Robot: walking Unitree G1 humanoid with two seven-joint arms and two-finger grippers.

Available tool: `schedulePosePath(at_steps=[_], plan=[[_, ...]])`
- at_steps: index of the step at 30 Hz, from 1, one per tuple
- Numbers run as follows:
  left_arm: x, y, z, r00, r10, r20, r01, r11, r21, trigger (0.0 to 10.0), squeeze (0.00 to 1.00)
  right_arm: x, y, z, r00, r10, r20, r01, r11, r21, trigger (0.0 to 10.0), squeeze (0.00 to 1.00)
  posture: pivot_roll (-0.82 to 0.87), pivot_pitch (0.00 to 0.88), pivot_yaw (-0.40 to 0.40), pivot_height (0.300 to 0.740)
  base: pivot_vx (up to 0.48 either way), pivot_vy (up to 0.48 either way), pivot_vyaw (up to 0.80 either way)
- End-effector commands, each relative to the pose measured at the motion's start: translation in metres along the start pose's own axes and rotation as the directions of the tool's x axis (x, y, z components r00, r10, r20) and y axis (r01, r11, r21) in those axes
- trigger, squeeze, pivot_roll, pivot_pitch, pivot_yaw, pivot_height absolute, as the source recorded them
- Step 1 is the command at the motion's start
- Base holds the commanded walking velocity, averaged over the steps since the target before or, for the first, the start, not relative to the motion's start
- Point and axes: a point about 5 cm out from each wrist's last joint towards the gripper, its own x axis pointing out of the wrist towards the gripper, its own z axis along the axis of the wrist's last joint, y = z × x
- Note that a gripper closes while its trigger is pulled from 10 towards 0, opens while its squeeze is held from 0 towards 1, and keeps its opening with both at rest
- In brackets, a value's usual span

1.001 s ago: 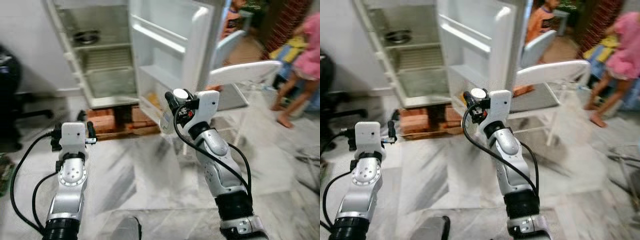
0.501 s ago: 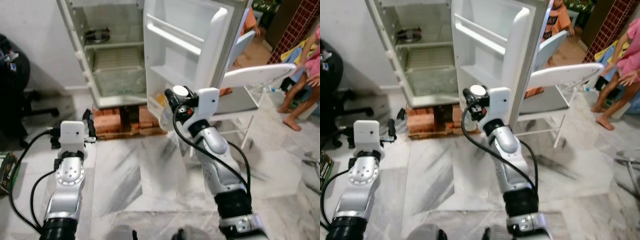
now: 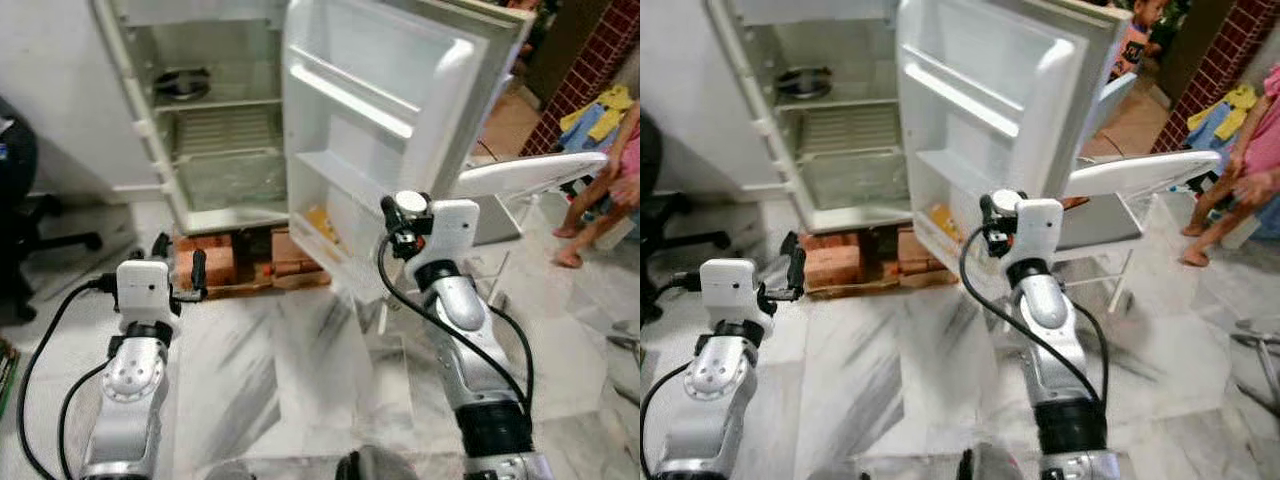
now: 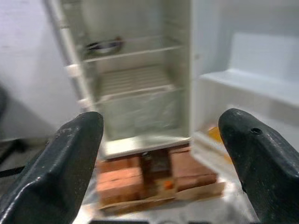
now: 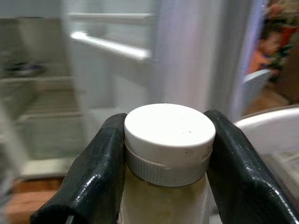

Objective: Restocking fridge

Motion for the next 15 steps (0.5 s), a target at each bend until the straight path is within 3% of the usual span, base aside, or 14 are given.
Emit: schedulePosePath(at_steps=[1,4,15], plan=[[0.0036,0.0086,0.0064,1.0,0.016,0.017,-0.016,1.0,0.003,10.0,0.0,0.0086,0.0201,0.0243,0.991,0.076,0.113,-0.075,0.997,-0.008,10.0,0.0,0.11,0.073,-0.033,0.74,0.461,0.0,0.0],[0.0067,0.0097,0.0075,1.0,0.029,0.009,-0.029,1.0,-0.009,10.0,0.0,0.01,0.0224,0.0262,0.989,0.081,0.122,-0.08,0.997,-0.014,10.0,0.0,0.11,0.071,-0.033,0.74,0.449,0.0,0.0],[0.0036,0.0051,0.0039,1.0,-0.006,-0.019,0.006,1.0,-0.023,10.0,0.0,0.0118,0.0173,0.0258,0.992,0.056,0.116,-0.055,0.998,-0.009,10.0,0.0,0.11,0.075,-0.032,0.74,0.307,0.368,0.0]])
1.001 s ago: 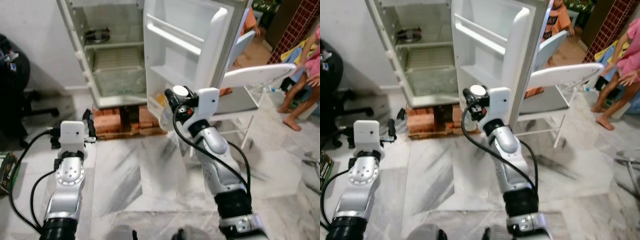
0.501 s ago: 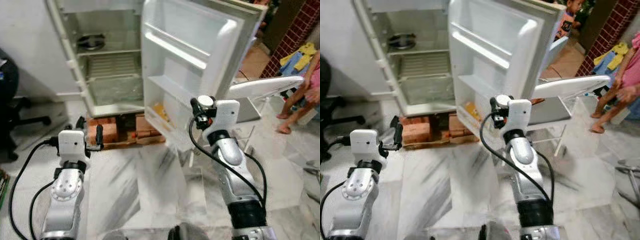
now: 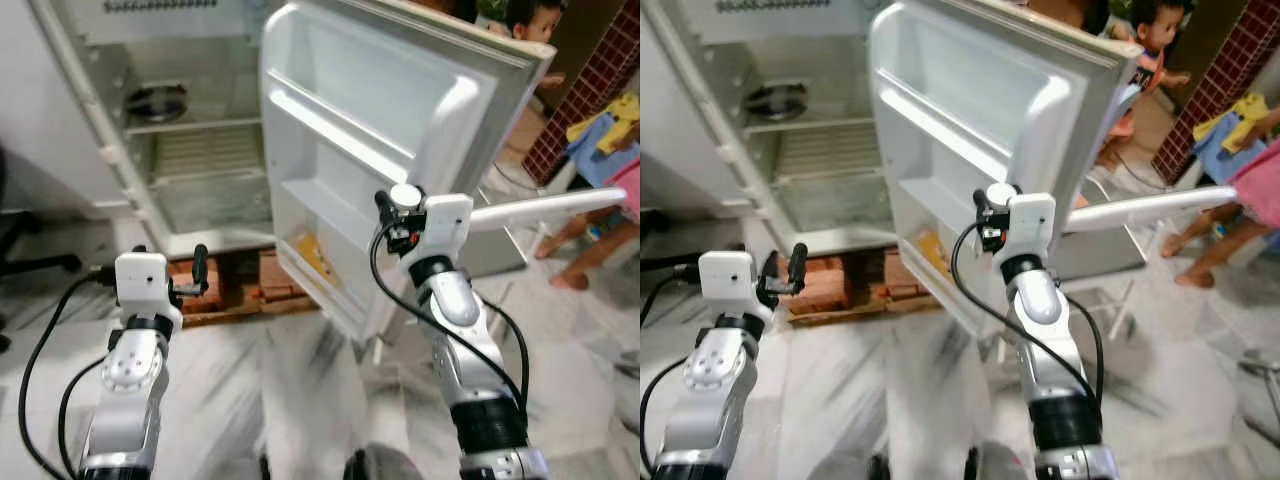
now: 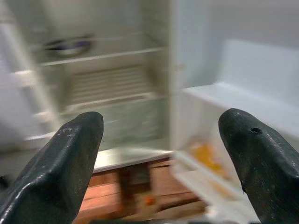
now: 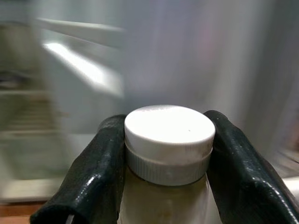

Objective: Restocking fridge

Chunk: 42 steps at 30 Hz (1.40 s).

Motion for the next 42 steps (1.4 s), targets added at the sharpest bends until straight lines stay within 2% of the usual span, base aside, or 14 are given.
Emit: schedulePosePath(at_steps=[1,17,18,20,23,29,35,42], plan=[[-0.002,0.011,0.003,1.0,0.025,0.007,-0.025,0.999,0.023,10.0,0.0,0.007,0.005,0.02,0.996,0.008,0.089,-0.009,1.0,0.008,10.0,0.0,0.11,0.075,-0.032,0.74,0.281,0.39,0.0],[0.002,0.009,0.004,1.0,0.009,-0.011,-0.009,1.0,0.017,10.0,0.0,0.012,0.005,0.021,0.995,0.004,0.095,-0.005,1.0,0.005,10.0,0.0,0.11,0.064,-0.031,0.74,0.266,0.399,0.0],[0.003,0.009,0.003,0.999,0.03,-0.022,-0.028,0.998,0.059,10.0,0.0,0.012,0.004,0.021,0.995,-0.001,0.097,0.0,1.0,0.003,10.0,0.0,0.11,0.064,-0.031,0.74,0.274,0.296,0.0],[0.005,0.006,0.0,0.999,0.019,-0.035,-0.016,0.996,0.086,10.0,0.0,0.013,0.004,0.021,0.995,-0.003,0.097,0.003,1.0,0.003,10.0,0.0,0.11,0.062,-0.031,0.74,0.0,0.0,0.0],[0.008,0.004,0.002,1.0,0.006,-0.029,-0.004,0.998,0.058,10.0,0.0,0.014,0.004,0.021,0.995,-0.006,0.1,0.006,1.0,-0.002,10.0,0.0,0.11,0.061,-0.031,0.74,0.0,0.0,0.0],[0.01,0.002,0.001,0.999,0.004,-0.037,-0.001,0.996,0.086,10.0,0.0,0.017,-0.005,0.026,0.99,-0.068,0.123,0.073,0.997,-0.036,10.0,0.0,0.11,0.061,-0.027,0.74,0.0,0.0,0.0],[0.008,-0.002,-0.004,0.997,0.016,-0.069,-0.006,0.989,0.151,10.0,0.0,0.013,-0.014,0.026,0.985,-0.12,0.125,0.126,0.991,-0.045,10.0,0.0,0.11,0.063,-0.023,0.74,0.0,0.0,0.0],[0.011,-0.005,-0.005,0.997,0.016,-0.081,-0.003,0.987,0.159,10.0,0.0,0.011,-0.016,0.026,0.982,-0.141,0.127,0.149,0.987,-0.058,10.0,0.0,0.1,0.062,-0.017,0.74,-0.11,-0.369,0.0]])
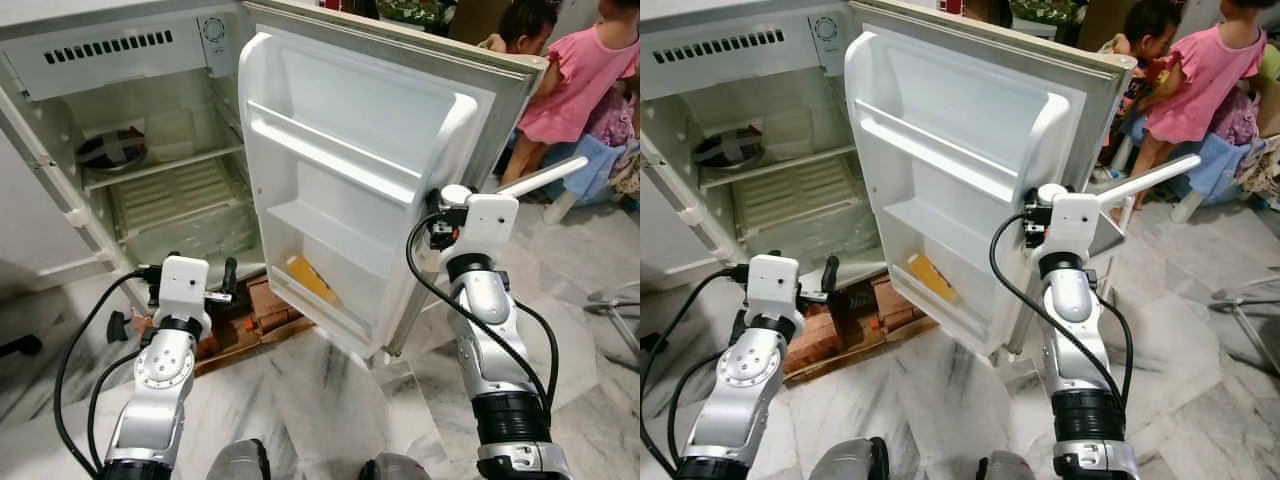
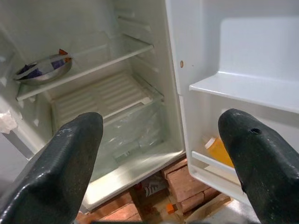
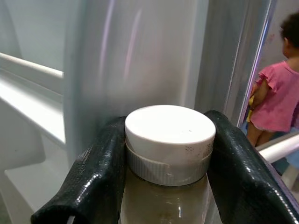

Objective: Restocking fridge

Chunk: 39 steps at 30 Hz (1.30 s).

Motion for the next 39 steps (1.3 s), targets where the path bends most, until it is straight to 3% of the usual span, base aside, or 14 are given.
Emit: schedulePosePath(at_steps=[1,7,18,25,39], plan=[[0.0018,-0.0033,-0.0018,1.0,-0.014,-0.018,0.015,1.0,0.01,10.0,0.0,0.0038,-0.0014,0.016,0.997,-0.02,0.077,0.022,1.0,-0.017,10.0,0.0,0.1,0.062,-0.015,0.74,0.0,-0.424,0.0],[0.0021,-0.003,-0.0022,1.0,-0.014,-0.027,0.015,1.0,0.017,10.0,0.0,0.0047,-0.0091,0.016,0.995,-0.066,0.076,0.069,0.997,-0.038,10.0,0.0,0.1,0.064,-0.014,0.74,0.0,-0.353,0.0],[0.0007,-0.0063,-0.0042,0.999,-0.015,-0.038,0.015,1.0,0.023,10.0,0.0,0.0016,-0.0067,0.014,0.996,-0.055,0.067,0.057,0.998,-0.034,10.0,0.0,0.1,0.066,-0.015,0.74,-0.185,-0.221,0.0],[0.0014,-0.0058,-0.0042,1.0,-0.015,-0.022,0.016,0.999,0.033,10.0,0.0,0.0024,-0.0051,0.0132,0.997,-0.049,0.061,0.051,0.998,-0.033,10.0,0.0,0.1,0.067,-0.018,0.74,-0.277,0.394,0.0],[0.0032,-0.0008,-0.0021,1.0,-0.006,-0.005,0.006,1.0,0.021,10.0,0.0,0.0054,-0.0023,0.0141,0.997,-0.04,0.063,0.042,0.999,-0.028,10.0,0.0,0.1,0.064,-0.021,0.74,0.0,0.466,0.0]])
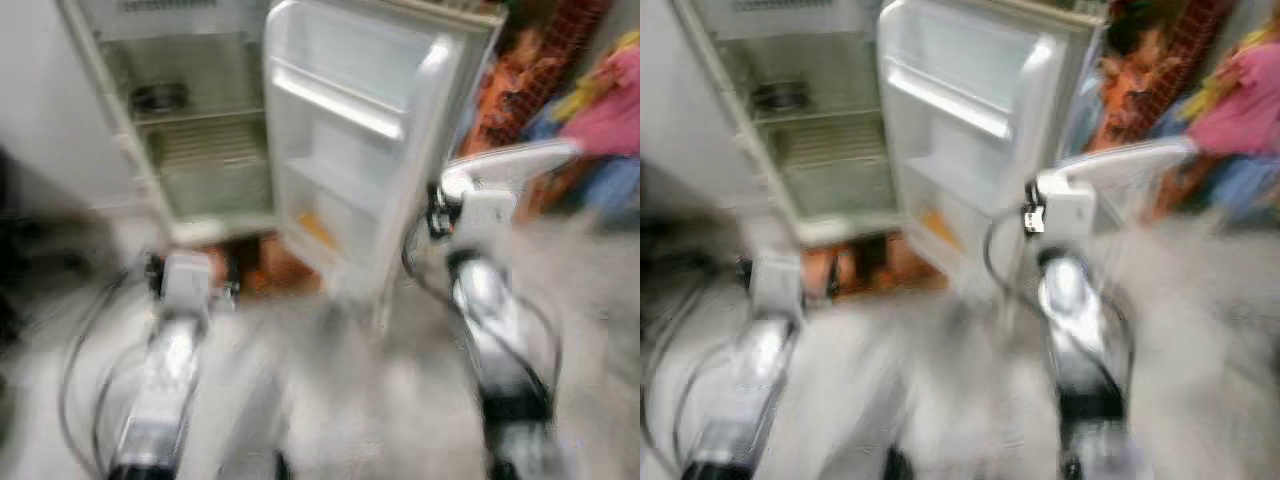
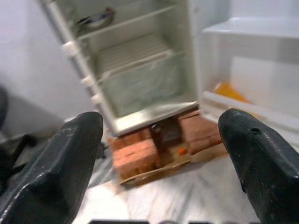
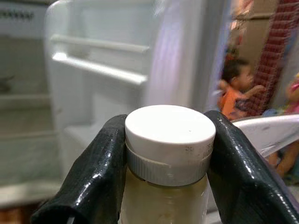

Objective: Restocking fridge

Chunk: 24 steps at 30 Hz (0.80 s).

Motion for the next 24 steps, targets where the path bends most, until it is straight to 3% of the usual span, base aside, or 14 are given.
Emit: schedulePosePath(at_steps=[1,14,24], plan=[[0.006,0.006,0.011,0.999,0.014,0.04,-0.015,1.0,0.007,10.0,0.0,0.006,0.001,0.015,0.998,0.002,0.062,-0.002,1.0,0.012,10.0,0.0,0.1,0.063,-0.021,0.74,0.0,0.48,0.0],[0.006,0.009,0.014,0.996,0.009,0.085,-0.01,1.0,0.021,10.0,0.0,0.008,0.006,0.016,0.998,0.021,0.062,-0.024,0.999,0.04,10.0,0.0,0.1,0.062,-0.019,0.74,0.0,0.463,0.0],[0.006,0.01,0.015,0.995,0.005,0.102,-0.006,1.0,0.014,10.0,0.0,0.008,0.017,0.016,0.994,0.094,0.057,-0.098,0.993,0.071,10.0,0.0,0.1,0.068,-0.028,0.74,0.327,0.35,0.0]])
